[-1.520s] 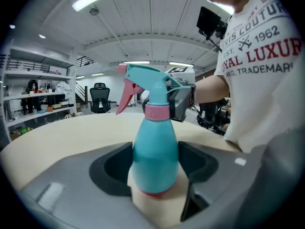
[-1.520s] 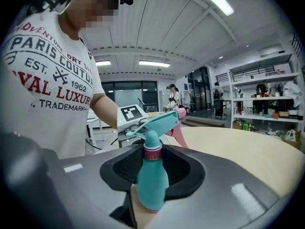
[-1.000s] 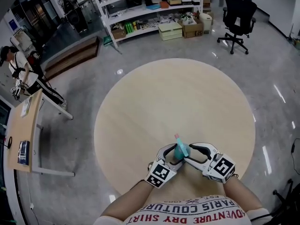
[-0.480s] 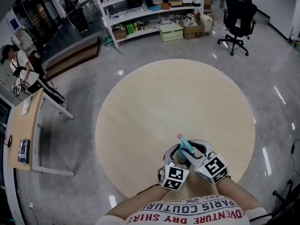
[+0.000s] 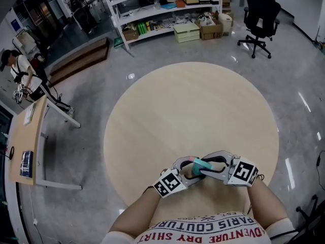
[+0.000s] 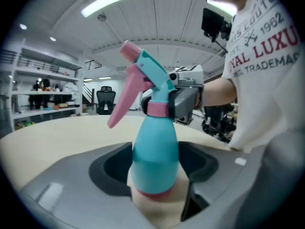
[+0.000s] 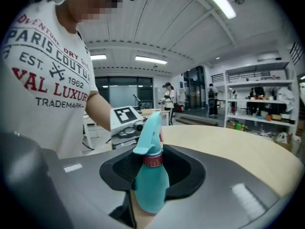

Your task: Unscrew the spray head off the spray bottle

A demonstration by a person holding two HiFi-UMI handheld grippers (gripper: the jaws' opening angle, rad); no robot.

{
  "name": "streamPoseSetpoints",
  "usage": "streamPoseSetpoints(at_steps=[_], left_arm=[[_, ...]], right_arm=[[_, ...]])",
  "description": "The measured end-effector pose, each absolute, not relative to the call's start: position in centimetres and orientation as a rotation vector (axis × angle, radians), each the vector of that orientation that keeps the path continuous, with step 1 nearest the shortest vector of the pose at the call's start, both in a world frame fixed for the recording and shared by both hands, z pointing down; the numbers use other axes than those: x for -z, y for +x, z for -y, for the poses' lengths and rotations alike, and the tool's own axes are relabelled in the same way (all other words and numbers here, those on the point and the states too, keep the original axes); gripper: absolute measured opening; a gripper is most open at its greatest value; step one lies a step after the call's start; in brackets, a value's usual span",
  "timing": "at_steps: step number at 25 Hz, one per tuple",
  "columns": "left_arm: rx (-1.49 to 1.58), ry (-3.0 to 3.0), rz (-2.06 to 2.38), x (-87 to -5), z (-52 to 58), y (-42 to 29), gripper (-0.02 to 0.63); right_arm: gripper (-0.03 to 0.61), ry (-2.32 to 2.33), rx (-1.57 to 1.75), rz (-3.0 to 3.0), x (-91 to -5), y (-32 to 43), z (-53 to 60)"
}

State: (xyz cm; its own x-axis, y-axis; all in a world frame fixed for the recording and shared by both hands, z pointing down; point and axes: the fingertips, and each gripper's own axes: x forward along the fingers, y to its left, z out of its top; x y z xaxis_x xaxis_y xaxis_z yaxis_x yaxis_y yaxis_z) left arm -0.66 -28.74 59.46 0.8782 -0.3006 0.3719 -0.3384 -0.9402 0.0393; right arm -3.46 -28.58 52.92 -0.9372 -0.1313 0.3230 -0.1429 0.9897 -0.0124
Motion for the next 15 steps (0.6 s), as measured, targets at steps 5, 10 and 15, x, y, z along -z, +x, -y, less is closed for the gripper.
streamPoseSetpoints(at_steps=[5,10,15], left_arm=[[-0.569,2.926,0.373,-59.4,28.7,-0.6,0.302],[-0.563,2.890,0.561,-59.4,28.9,-0.7,0.302],[-0.533,2.693,1.021,-59.6,30.1,-1.0,0.301]], right_arm=[[0.135,0.089,-0.092,2.830,-52.7,-3.4,28.5],[0.191,0.260,-0.166,2.854,-52.5,-3.2,28.4],[0.230,0.738,-0.203,2.803,-53.1,-1.3,29.3]])
